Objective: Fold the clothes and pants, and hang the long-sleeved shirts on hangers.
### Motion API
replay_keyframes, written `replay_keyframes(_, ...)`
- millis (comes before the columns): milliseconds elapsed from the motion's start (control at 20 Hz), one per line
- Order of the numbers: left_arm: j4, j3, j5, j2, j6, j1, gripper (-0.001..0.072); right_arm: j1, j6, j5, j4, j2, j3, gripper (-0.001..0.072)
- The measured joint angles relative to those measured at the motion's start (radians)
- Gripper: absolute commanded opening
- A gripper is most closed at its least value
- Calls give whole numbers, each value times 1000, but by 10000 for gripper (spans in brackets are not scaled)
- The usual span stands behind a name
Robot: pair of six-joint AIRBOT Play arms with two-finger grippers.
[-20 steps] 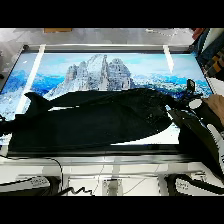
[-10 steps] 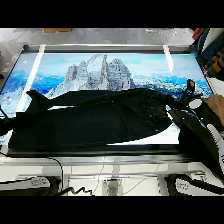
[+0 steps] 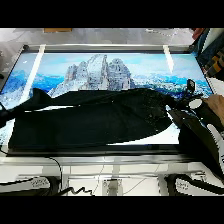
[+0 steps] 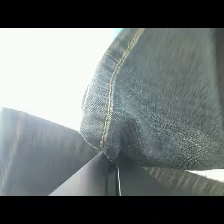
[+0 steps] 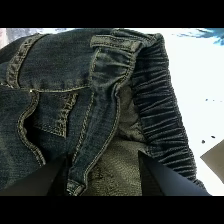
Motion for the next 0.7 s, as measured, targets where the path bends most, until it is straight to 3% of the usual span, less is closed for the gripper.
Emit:
replay_keyframes(400, -179, 303, 6, 27, -111, -1, 18, 0, 0, 25, 20, 0, 11, 481)
replay_keyframes(700, -72, 388, -62, 5, -179, 1, 20, -3, 23, 66, 24, 0, 42, 479)
